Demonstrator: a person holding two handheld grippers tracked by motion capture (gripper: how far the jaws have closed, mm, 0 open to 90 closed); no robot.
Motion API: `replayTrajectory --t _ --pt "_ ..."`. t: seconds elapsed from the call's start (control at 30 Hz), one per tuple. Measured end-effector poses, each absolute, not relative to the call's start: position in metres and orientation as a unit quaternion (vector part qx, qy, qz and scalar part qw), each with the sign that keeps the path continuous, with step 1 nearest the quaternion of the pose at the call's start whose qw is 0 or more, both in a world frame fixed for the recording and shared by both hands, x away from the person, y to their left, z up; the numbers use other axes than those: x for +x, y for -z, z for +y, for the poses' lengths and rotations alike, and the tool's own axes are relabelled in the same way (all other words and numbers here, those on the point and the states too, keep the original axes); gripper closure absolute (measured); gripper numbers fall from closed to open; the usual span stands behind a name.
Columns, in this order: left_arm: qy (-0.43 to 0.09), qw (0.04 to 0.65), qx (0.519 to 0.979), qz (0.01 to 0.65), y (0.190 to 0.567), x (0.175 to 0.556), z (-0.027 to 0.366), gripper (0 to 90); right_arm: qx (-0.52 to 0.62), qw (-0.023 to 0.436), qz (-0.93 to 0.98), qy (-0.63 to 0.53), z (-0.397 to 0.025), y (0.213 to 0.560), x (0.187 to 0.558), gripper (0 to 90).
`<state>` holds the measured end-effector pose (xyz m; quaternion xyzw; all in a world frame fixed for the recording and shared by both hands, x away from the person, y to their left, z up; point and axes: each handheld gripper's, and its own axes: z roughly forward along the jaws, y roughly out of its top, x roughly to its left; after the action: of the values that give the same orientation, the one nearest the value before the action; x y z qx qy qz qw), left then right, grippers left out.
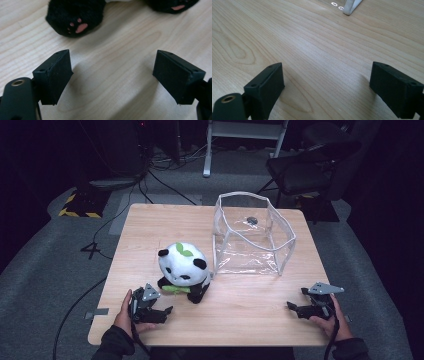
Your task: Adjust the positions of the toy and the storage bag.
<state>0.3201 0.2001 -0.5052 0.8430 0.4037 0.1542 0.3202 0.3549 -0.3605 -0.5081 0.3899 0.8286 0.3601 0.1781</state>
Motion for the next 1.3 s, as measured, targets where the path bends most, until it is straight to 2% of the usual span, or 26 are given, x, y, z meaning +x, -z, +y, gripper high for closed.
replayTrajectory --t 0.83,0.9,0.93,1.13,1.3 --pt "-0.159 0.367 0.825 0.400 0.491 0.356 0.198 16.0 0.395 0.179 0.826 -0.360 -0.361 0.508 0.355 12.1" --pt "-0.160 0.371 0.823 0.399 0.491 0.359 0.198 18.3 0.395 0.179 0.826 -0.360 -0.361 0.508 0.355 12.2" --pt "-0.162 0.372 0.821 0.401 0.491 0.361 0.198 23.6 0.395 0.179 0.826 -0.360 -0.361 0.508 0.355 12.2" --pt "-0.156 0.375 0.820 0.404 0.491 0.369 0.197 28.2 0.395 0.179 0.826 -0.360 -0.361 0.508 0.355 12.2" --pt "-0.182 0.367 0.815 0.410 0.492 0.373 0.197 28.6 0.395 0.179 0.826 -0.360 -0.361 0.508 0.355 12.2"
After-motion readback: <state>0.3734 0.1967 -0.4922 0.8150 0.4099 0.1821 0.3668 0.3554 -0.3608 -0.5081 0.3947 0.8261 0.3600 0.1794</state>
